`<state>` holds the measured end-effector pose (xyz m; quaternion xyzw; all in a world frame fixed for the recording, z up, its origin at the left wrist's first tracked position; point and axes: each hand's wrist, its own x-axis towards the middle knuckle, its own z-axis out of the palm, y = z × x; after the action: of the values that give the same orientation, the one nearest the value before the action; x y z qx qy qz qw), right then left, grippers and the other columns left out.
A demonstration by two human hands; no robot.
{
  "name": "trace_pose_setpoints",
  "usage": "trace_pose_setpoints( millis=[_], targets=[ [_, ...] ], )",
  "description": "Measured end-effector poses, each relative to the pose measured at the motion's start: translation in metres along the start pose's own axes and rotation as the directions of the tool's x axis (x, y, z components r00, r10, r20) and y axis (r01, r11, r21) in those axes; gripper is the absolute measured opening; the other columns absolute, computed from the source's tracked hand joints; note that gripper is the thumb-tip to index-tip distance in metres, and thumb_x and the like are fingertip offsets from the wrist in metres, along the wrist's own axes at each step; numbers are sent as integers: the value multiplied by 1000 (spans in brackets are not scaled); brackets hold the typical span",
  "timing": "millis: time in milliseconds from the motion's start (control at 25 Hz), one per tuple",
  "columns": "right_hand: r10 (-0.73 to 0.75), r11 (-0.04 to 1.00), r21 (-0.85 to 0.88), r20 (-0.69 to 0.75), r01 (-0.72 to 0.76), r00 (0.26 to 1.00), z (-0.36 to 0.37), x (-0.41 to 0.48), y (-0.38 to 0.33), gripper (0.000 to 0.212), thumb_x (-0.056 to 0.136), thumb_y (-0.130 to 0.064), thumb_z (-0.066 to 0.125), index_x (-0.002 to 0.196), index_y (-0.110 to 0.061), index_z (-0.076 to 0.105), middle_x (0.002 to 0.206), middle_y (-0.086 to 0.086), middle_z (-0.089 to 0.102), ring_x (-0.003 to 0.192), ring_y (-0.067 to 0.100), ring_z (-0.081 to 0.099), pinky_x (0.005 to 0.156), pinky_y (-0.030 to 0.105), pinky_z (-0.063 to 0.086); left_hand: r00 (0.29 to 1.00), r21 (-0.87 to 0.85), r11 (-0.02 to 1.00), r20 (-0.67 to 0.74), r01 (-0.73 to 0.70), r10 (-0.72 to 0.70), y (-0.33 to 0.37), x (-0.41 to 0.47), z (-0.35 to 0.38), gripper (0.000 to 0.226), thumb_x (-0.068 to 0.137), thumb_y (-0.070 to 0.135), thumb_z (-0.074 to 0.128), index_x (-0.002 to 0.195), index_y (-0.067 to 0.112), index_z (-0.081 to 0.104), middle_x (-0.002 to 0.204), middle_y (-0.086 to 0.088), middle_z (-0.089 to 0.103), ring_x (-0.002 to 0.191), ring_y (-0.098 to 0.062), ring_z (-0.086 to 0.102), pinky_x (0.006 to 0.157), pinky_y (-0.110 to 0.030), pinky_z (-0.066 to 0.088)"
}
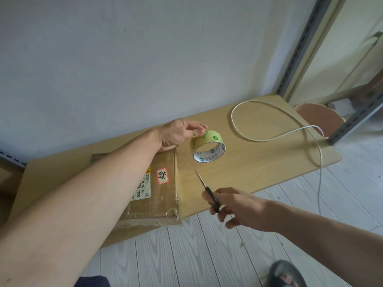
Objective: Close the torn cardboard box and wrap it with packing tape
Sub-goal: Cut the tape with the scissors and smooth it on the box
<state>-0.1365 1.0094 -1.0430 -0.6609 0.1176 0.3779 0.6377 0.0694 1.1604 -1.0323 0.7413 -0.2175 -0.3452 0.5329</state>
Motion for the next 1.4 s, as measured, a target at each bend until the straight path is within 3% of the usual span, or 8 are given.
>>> trace_pose_setpoints(
  millis=[240,560,760,840,920,1080,1200,1400],
  targets=[
    [-32,997,60,-163,42,986,23,22,-17,47,93,-60,49,96,-14,56,92,5,61,76,17,56,68,30,44,1000,-3,1000,3,24,-24,2,-1,0,35,101,11,55,133,-1,60,137,-1,59,133,-10,45,119,-26,23],
    [-107,962,209,-315,179,943,26,43,-35,44,88,-52,61,81,-9,62,73,7,68,56,18,51,54,31,45,999,-24,999,-26,27,-28,2,-2,-1,21,99,10,58,116,0,68,152,-3,47,140,-13,40,119,-31,25],
    [-149,953,201,-334,225,931,24,41,-34,33,92,-39,64,81,-8,62,70,7,65,49,15,42,49,29,41,997,-62,998,-71,22,-26,6,-3,4,23,99,11,58,121,13,66,152,-4,49,139,-11,42,116,-27,25],
    [-136,976,117,-335,184,932,22,41,-30,35,91,-40,66,83,-6,63,70,5,68,50,14,47,49,28,44,991,-100,995,-127,22,-34,6,-2,6,29,100,12,57,129,13,63,139,1,59,127,-3,51,109,-19,27],
    [-157,984,-142,-428,105,890,15,45,-25,38,86,-45,71,86,-7,67,72,1,73,53,12,56,50,26,49,980,-86,996,-196,25,-42,7,-1,8,30,101,12,57,129,5,63,113,7,66,101,7,57,96,-11,34],
    [-422,744,-665,-541,-64,727,-17,54,-12,27,83,-37,76,85,-18,58,79,1,65,63,14,60,48,26,48,955,21,999,-295,26,-19,6,-1,8,22,101,13,59,119,7,69,98,8,65,98,-3,58,96,-20,36],
    [-470,624,-764,-534,-164,703,-40,59,-4,21,85,-29,75,78,-15,61,74,5,64,61,21,59,52,33,52,953,76,994,-300,77,-51,8,0,5,23,102,14,59,120,5,69,109,-1,66,110,-12,56,99,-22,36],
    [-512,475,-837,-513,-271,689,-59,63,2,14,93,-22,62,95,-10,70,88,8,64,69,28,62,61,39,57,939,254,937,-308,239,-156,9,2,-8,24,101,17,61,122,9,70,119,-3,62,114,-13,52,96,-23,33]
  ],
)
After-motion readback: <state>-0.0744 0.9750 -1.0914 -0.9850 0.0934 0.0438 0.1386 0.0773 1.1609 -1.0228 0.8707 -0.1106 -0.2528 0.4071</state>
